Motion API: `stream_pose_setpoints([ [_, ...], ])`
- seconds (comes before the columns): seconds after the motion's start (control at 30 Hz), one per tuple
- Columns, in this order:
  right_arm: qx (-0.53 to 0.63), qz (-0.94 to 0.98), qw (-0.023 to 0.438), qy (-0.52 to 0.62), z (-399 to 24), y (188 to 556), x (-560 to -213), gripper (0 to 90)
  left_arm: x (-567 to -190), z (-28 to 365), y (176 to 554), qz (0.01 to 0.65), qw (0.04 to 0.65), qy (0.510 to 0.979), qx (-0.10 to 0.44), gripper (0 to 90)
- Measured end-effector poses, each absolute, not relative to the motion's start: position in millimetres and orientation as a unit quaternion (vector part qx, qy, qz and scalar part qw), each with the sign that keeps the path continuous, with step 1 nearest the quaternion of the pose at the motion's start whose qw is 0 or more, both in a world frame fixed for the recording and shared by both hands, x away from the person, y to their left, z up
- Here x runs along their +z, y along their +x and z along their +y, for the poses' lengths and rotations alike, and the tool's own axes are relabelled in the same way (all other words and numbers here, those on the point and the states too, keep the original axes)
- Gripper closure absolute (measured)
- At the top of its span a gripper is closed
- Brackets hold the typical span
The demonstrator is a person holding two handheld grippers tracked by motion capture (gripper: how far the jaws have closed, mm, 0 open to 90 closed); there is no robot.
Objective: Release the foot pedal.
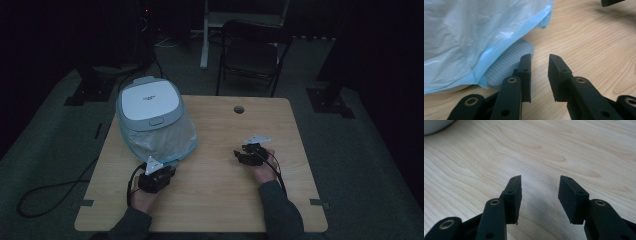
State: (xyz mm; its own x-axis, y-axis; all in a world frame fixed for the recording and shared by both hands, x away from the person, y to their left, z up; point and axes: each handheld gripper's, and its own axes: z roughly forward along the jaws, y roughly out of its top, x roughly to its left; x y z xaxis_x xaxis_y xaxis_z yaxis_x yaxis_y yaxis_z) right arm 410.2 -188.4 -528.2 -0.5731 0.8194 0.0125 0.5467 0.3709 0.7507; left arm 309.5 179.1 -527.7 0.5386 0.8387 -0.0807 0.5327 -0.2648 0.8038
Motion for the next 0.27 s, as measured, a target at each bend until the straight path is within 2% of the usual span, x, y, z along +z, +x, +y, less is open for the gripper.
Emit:
stream_pose_setpoints([
  [0.27,0.35,0.817,0.179,0.422,-181.6,411.6,-542.5,46.8,-527.1,182.5,312.8,0.449,0.415,0.768,0.191,70.5],
])
